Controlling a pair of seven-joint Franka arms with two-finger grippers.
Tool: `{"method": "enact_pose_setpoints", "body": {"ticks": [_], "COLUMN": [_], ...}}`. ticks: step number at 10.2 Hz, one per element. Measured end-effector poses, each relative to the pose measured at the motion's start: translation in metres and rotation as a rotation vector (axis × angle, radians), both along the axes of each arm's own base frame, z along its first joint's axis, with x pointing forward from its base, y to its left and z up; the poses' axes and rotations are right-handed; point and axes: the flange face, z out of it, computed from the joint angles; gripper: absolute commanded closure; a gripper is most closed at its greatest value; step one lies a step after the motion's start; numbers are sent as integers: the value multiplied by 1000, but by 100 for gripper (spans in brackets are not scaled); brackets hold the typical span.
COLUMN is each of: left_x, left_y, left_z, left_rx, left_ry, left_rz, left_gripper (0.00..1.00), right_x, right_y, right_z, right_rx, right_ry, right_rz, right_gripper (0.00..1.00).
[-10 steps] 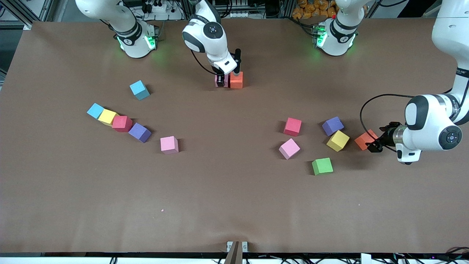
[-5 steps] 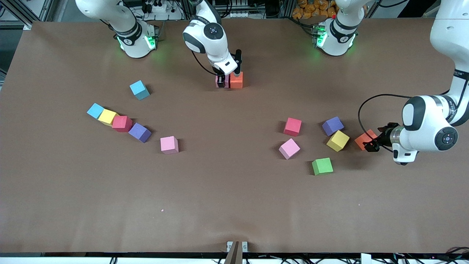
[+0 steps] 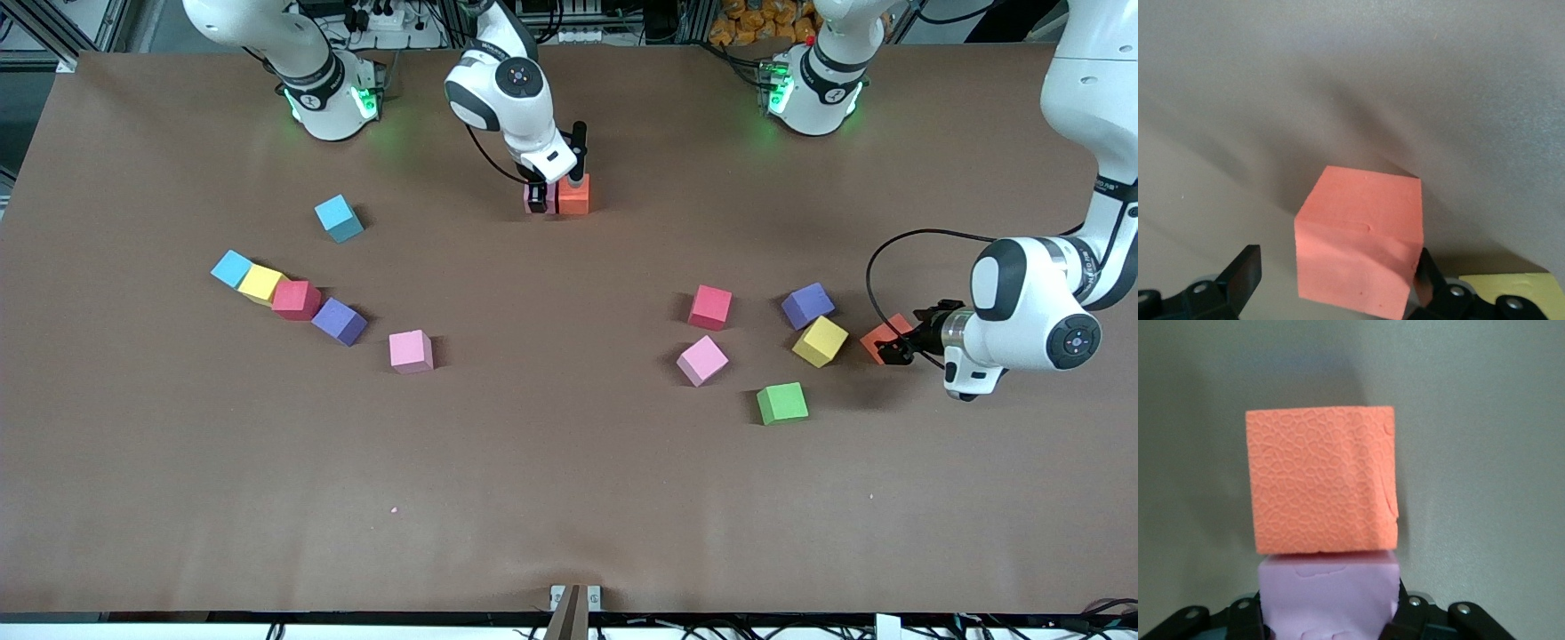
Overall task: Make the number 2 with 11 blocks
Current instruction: 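Place the pink block with the right gripper while the left gripper grasps orange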
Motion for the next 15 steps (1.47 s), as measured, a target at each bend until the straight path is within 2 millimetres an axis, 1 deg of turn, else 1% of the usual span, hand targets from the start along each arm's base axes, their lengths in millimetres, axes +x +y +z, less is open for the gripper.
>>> {"method": "enact_pose_setpoints", "body": {"ticks": [1, 3, 4, 5, 6, 7, 8, 9, 11, 12, 13, 14, 15], "left_x": [0, 1, 3, 4, 6, 7, 8, 13, 28, 33, 40, 46, 49], "left_y": [1, 1, 2, 2, 3, 3, 3, 5, 12, 10, -1, -20, -37], "left_z": [-3, -6, -5, -4, -3, -2, -1, 4, 26, 41, 60, 78, 88], "left_rx": [7, 3, -5, -13, -19, -23, -31, -40, -47, -49, -57, -71, -77], "left_ry": [2, 2, -2, -7, -11, -13, -19, -35, -59, -46, -34, -30, -26], "left_rz": [-9, -23, -44, -68, -84, -97, -120, -154, -200, -211, -228, -255, -257], "left_gripper": [3, 34, 47, 50, 55, 60, 64, 64, 65, 73, 74, 74, 74], "right_x": [0, 1, 1, 1, 1, 1, 1, 0, 0, 1, 1, 2, 2], "right_y": [1, 4, 4, 5, 5, 5, 5, 5, 5, 6, 7, 9, 11], "right_z": [0, 1, 1, 1, 1, 0, -2, -4, -6, -5, -1, 7, 18], "right_rx": [3, 9, 10, 11, 11, 9, 6, 3, 1, 2, 0, -10, -12], "right_ry": [-2, -4, -5, -5, -5, -4, -2, 0, 1, 1, 2, 8, 10], "right_rz": [1, 2, 2, 2, 2, 1, 2, 1, 0, 0, 0, 2, 4], "right_gripper": [56, 56, 56, 49, 17, 0, 0, 0, 0, 0, 0, 0, 0]}}
